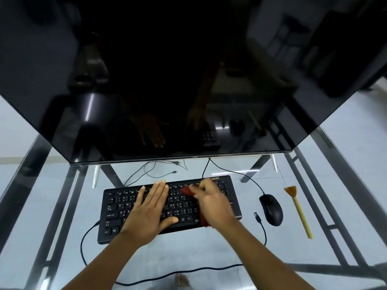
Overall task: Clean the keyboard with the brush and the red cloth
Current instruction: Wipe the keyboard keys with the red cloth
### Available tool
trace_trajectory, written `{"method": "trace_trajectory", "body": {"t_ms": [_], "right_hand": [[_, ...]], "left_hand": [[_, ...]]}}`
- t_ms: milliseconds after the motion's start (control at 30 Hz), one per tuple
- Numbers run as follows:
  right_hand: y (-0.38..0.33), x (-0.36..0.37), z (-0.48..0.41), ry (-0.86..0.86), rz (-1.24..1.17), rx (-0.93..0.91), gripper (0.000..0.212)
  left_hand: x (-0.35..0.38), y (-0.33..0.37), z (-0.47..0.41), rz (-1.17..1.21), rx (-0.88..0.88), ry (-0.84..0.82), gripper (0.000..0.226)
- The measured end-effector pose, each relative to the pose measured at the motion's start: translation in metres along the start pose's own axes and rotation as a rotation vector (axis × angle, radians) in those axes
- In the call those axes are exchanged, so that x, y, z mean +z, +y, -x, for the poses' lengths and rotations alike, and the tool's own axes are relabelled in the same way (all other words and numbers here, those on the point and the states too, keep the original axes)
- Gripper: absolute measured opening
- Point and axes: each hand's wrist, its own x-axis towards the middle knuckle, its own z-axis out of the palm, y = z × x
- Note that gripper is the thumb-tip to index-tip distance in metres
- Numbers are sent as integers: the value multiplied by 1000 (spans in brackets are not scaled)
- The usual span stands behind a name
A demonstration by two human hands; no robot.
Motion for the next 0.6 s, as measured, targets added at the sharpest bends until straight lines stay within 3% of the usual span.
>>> {"method": "trace_trajectory", "body": {"t_ms": [100, 300, 433, 467, 600], "right_hand": [[20, -20, -11, 139, 9, 167, 17], [7, -21, 15, -47, -5, 93, 28], [30, -43, 5, 158, -274, 491, 25], [27, -41, 7, 159, -309, 510, 25], [0, -11, 33, -52, -391, 348, 26]], "left_hand": [[-1, -2, 1, -5, -1, 1, 91], [-1, -1, 3, 2, -1, 7, 91], [-3, 0, -1, -1, -1, 1, 91], [-3, -2, 1, -3, -8, -2, 91], [0, -4, 5, 0, -16, -6, 91]]}}
